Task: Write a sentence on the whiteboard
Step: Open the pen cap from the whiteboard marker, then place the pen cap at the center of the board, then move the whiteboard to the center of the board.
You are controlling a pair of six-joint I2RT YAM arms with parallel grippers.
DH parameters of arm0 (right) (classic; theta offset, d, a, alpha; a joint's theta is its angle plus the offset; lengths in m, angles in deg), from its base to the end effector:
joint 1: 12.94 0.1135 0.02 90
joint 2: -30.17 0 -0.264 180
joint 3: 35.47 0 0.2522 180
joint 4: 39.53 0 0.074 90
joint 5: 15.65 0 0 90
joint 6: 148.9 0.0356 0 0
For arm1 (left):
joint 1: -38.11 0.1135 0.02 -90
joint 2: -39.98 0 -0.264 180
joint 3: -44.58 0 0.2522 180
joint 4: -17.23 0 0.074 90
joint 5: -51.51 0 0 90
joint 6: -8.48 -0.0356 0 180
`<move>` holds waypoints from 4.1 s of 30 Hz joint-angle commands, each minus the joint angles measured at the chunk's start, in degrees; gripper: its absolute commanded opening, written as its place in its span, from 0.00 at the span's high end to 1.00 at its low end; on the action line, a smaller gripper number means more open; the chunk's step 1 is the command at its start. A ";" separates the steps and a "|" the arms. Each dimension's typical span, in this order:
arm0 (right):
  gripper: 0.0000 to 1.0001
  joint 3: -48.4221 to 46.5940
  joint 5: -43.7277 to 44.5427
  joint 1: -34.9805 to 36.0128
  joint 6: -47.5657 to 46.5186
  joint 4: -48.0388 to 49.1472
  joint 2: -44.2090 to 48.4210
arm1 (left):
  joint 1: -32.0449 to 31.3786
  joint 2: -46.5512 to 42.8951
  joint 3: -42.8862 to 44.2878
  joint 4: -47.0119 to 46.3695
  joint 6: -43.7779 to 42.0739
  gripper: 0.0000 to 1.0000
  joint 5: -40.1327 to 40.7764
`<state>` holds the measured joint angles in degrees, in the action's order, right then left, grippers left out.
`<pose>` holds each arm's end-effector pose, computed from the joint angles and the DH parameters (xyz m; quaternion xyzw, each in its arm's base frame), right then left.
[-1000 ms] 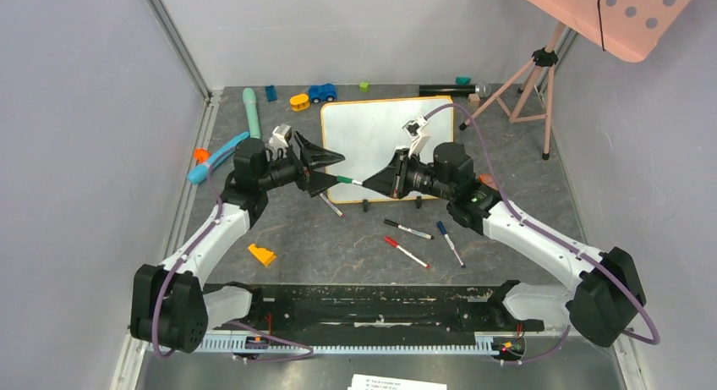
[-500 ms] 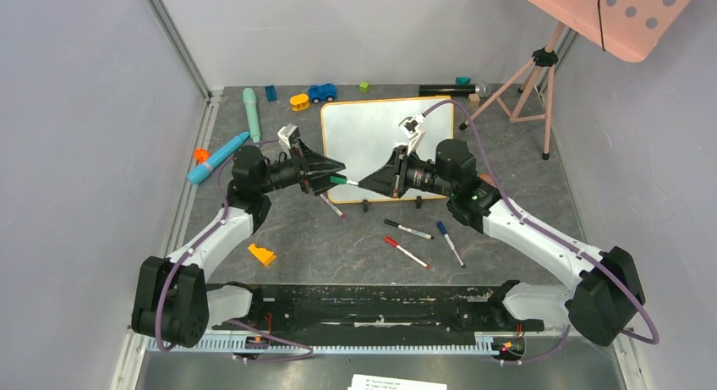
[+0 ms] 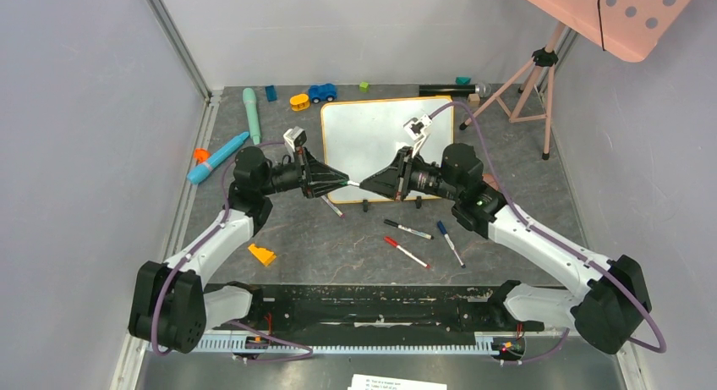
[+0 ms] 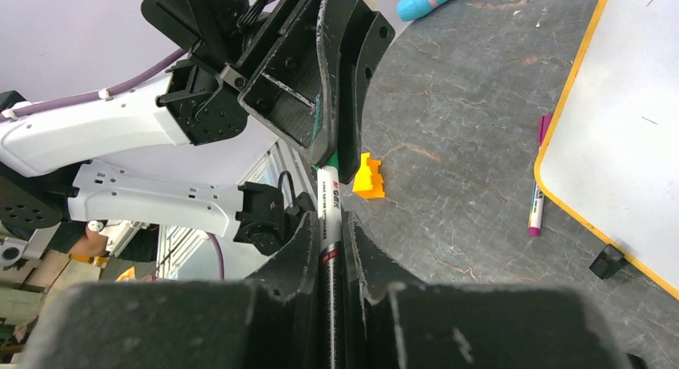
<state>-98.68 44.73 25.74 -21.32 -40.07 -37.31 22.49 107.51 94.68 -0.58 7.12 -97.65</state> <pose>0.2037 0.1856 0.3298 -0.1798 0.7100 0.5520 0.3985 0.2344 -0.0973 0.2825 -0.0832 0.7010 -0.7006 0.1041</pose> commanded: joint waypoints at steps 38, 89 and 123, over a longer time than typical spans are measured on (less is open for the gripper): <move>1.00 10.78 -2.78 -3.26 11.10 5.40 5.82 | 3.92 -0.71 2.85 10.37 -7.73 0.98 0.62; 1.00 1.98 31.06 -7.21 -2.19 -37.64 19.19 | 12.79 12.21 14.18 69.57 -55.45 0.06 40.11; 1.00 -10.84 50.01 -7.22 1.03 -82.97 23.82 | 7.93 -10.49 1.89 42.47 -36.90 0.00 30.51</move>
<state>-105.87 92.55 18.70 -20.40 -114.45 -10.84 28.65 95.71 95.07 40.75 -32.83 -65.65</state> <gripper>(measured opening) 0.106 0.994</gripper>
